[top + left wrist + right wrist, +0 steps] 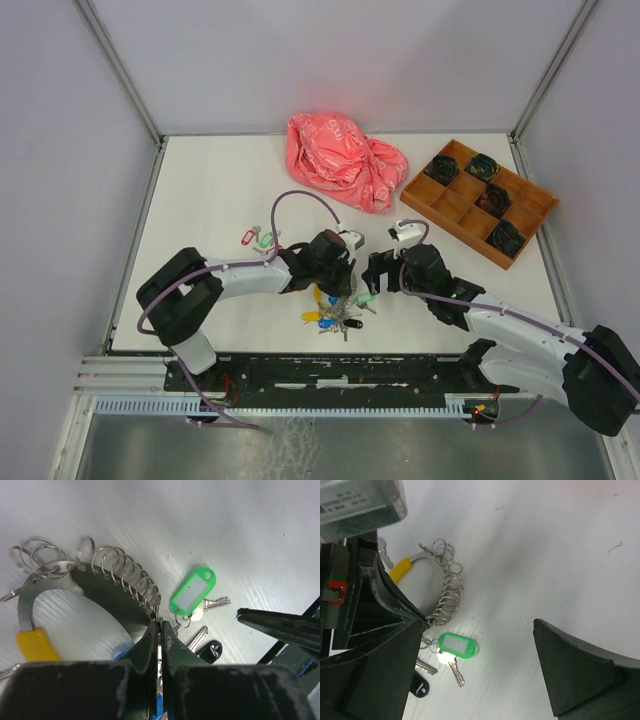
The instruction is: Put the keys on the keyring
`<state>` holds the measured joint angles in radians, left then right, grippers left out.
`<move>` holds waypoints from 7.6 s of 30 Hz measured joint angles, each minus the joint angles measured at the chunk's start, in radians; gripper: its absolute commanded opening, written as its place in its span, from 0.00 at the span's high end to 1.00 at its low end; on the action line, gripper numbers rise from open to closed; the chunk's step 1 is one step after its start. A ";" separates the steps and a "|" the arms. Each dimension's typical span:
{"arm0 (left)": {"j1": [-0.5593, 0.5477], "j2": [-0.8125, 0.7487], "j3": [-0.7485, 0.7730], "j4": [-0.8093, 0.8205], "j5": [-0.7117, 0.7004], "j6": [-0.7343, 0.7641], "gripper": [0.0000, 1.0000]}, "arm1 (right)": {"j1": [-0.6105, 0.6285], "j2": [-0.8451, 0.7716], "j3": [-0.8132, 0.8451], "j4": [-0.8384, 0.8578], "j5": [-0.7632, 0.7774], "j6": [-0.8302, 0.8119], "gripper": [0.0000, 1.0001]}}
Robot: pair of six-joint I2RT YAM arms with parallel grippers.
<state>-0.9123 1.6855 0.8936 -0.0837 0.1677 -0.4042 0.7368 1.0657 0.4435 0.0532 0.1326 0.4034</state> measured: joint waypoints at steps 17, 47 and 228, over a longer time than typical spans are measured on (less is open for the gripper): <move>0.048 -0.270 -0.207 0.182 0.157 0.442 0.97 | -0.002 -0.072 -0.014 0.098 -0.232 -0.276 0.23; 0.133 -0.370 -0.319 0.248 0.374 0.656 0.97 | -0.001 0.203 0.015 0.317 -0.704 -0.702 0.40; 0.235 -0.093 -0.325 0.376 0.283 0.109 0.78 | 0.055 0.475 0.140 0.135 -0.343 0.264 0.76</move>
<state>-0.6773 1.5925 0.5690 0.2920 0.4503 -0.2951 0.7921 1.5406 0.5835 0.1879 -0.2100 0.6670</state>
